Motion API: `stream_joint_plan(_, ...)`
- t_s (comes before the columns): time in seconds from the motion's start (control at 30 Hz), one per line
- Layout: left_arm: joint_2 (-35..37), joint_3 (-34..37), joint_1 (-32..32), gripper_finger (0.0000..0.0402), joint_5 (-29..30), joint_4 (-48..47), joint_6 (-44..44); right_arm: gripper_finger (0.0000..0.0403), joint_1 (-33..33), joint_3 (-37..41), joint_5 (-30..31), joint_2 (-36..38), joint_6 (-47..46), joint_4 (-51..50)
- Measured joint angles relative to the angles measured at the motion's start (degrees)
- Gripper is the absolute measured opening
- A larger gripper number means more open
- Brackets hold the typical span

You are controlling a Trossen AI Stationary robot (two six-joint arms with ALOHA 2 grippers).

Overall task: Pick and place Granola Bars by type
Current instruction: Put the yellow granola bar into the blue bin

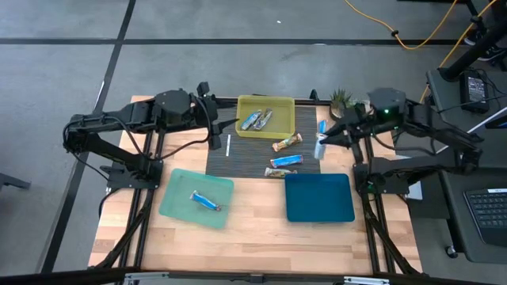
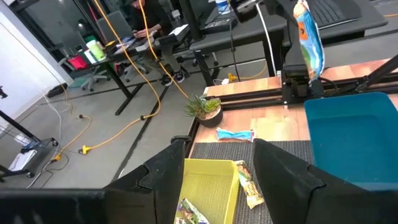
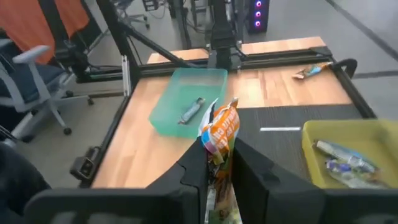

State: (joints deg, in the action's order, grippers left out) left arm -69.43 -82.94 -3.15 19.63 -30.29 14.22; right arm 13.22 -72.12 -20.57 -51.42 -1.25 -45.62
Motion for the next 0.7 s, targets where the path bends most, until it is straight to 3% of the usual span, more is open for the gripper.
stream_joint_plan(0.13,0.0,0.0,0.01,0.0182,-0.21,0.01,-0.49,0.0063,-2.1,0.0,0.43,0.67,-3.62,-7.63)
stream_joint_plan(0.33,0.0,0.0,0.01,0.0182,-0.21,-0.92,-1.59,0.0063,-7.45,3.7,7.03,-0.58,-9.5,-21.64)
stream_joint_plan(0.5,0.0,0.57,0.01,0.0182,-0.21,-0.82,-1.64,0.0063,-9.76,10.29,11.12,-0.76,-13.77,-21.56)
stream_joint_plan(0.7,0.02,1.67,0.01,0.0182,-0.21,-0.73,-1.64,0.0063,-9.8,15.48,13.15,-1.13,-26.16,-21.4)
